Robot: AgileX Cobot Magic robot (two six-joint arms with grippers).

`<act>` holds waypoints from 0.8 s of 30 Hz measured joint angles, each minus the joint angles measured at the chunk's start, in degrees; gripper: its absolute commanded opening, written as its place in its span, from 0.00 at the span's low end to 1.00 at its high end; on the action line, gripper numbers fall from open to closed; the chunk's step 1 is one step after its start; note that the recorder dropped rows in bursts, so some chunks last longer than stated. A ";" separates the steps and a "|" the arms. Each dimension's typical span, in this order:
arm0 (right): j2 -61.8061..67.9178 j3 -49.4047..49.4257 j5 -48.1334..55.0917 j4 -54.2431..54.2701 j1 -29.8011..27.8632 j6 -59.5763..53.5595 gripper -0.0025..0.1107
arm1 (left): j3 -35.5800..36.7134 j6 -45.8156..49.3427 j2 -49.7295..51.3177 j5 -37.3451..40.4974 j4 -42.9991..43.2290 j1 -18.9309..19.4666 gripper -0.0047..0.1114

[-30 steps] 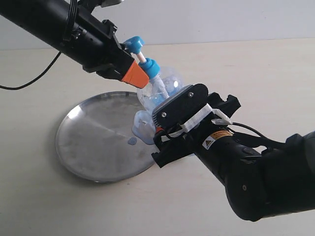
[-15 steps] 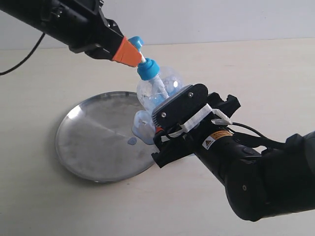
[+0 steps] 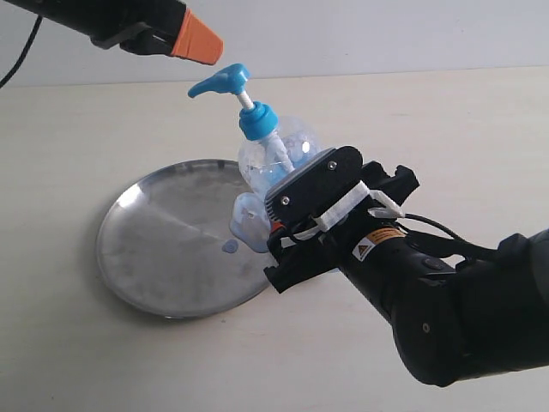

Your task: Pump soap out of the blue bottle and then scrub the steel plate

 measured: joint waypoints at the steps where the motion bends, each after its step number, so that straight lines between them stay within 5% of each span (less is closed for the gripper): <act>1: 0.00 0.00 0.00 0.00 0.00 0.00 0.02 | -0.27 0.13 0.40 0.10 -0.25 0.00 0.04; 24: 0.00 0.00 0.00 0.59 0.00 0.35 0.02 | -1.58 0.82 4.16 2.03 -3.17 -0.53 0.04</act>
